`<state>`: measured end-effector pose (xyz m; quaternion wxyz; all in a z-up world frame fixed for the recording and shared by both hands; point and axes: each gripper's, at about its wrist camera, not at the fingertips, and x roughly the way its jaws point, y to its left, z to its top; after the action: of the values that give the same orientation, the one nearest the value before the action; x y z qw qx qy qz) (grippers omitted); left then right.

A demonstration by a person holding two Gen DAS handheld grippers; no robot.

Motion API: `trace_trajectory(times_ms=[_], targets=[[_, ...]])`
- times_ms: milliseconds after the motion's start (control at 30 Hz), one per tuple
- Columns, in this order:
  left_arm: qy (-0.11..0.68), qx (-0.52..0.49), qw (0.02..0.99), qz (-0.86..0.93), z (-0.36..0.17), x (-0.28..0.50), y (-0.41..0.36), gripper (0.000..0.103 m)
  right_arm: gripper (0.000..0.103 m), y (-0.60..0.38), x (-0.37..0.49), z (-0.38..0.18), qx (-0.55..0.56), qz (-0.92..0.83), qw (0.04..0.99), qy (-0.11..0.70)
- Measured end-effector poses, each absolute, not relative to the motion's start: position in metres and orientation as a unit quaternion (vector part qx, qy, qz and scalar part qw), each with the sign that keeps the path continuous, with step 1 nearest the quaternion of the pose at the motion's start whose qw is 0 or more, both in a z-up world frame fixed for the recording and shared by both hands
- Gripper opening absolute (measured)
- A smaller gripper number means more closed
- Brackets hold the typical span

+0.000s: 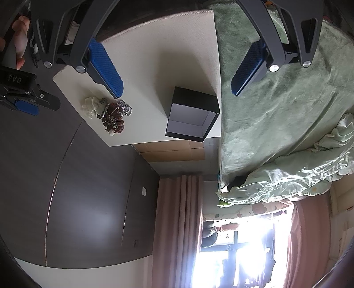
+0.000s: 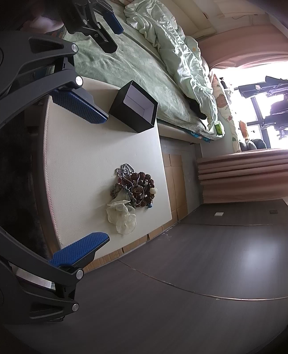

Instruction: Organize jewelry

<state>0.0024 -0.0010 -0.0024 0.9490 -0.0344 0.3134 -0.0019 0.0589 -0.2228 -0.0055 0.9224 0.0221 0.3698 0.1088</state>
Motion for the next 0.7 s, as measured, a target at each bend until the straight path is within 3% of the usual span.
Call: trace_trajectory(times_ms=[700], targets=[[0.304, -0.035, 0.952, -0.007, 0.000, 0.005, 0.001, 0.095, 0.098, -0.222, 0.072, -0.008, 0.019, 0.109, 0.922, 0.372]])
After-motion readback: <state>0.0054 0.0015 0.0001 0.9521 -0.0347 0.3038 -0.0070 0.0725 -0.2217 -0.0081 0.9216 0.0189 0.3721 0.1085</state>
